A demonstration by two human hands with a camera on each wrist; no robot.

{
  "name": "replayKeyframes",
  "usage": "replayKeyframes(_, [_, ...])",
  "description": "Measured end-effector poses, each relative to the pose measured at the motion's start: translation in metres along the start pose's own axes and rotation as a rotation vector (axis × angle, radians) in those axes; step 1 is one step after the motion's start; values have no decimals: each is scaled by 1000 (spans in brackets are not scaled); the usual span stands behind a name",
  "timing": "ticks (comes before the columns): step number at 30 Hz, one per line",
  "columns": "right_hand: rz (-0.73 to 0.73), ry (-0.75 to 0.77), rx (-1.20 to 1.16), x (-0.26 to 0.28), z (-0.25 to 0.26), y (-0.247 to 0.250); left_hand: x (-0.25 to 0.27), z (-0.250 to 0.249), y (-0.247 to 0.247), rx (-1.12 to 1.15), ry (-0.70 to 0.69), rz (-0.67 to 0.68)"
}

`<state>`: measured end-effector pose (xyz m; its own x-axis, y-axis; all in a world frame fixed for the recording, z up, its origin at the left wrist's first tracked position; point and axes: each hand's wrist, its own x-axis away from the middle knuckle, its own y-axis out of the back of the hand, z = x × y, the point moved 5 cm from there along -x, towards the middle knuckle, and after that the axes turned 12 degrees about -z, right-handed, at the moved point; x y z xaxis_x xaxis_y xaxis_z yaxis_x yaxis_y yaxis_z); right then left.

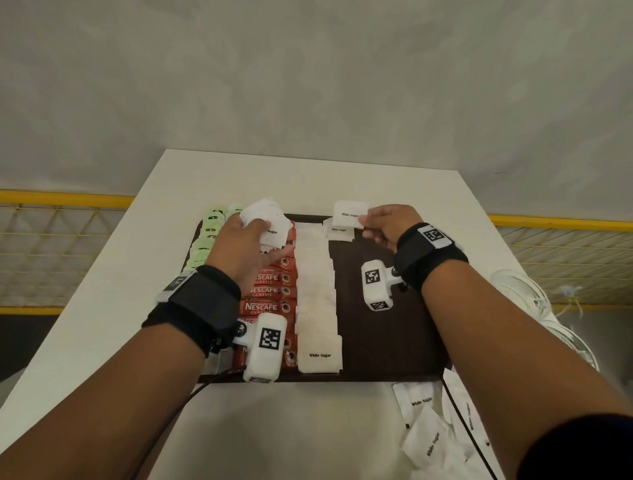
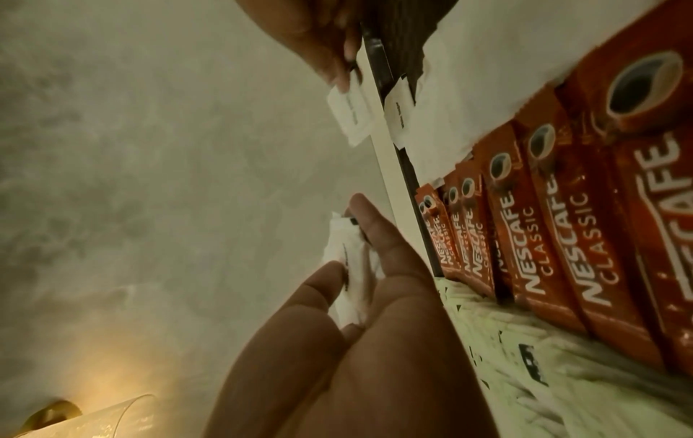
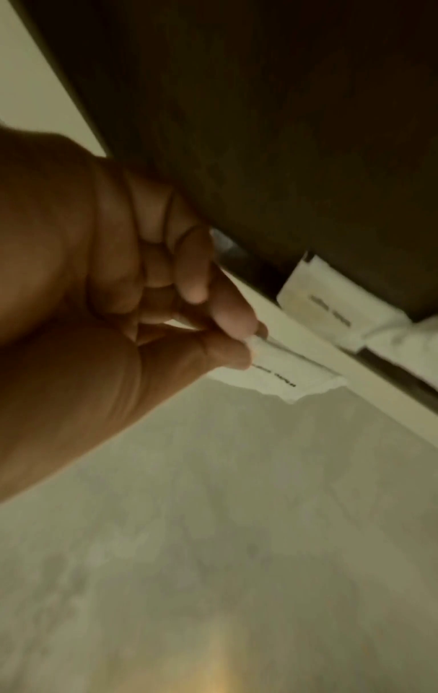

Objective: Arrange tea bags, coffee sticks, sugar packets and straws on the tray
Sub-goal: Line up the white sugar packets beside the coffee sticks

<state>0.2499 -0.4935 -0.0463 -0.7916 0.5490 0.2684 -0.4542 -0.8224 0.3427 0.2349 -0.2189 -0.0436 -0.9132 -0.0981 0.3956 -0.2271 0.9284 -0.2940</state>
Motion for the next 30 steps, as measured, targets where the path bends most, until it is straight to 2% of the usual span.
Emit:
replayKeyframes(5, [83, -75, 436, -8, -13, -16, -2, -3, 8, 68, 22, 20])
replayKeyframes(9, [94, -67, 419, -14, -13, -26, -1, 0, 15, 70, 25, 4])
replayKeyframes(12, [41, -4, 830, -15, -8, -33, -1, -1, 16, 81, 35, 38])
replayKeyframes(18, [59, 93, 1155, -23, -4, -40, 1, 0, 18, 77, 42, 36])
replayKeyframes(22, [28, 115, 1169, -21, -3, -40, 5, 7, 16, 73, 123, 87])
replayKeyframes(24, [-19, 191, 1115, -17, 6, -36, 6, 10, 15, 47, 152, 100])
replayKeyframes(26, [-9, 268, 877, -6, 21, -37, 7, 12, 12, -3, 147, 101])
replayKeyframes(28, [45, 299, 475, 16, 37, -39, 9, 13, 7, -62, 122, 109])
replayKeyframes(29, [122, 304, 366, 30, 46, -43, 10, 13, 4, -96, 100, 122])
replayKeyframes(30, [225, 323, 353, 42, 52, -50, 11, 13, 1, -132, 76, 137])
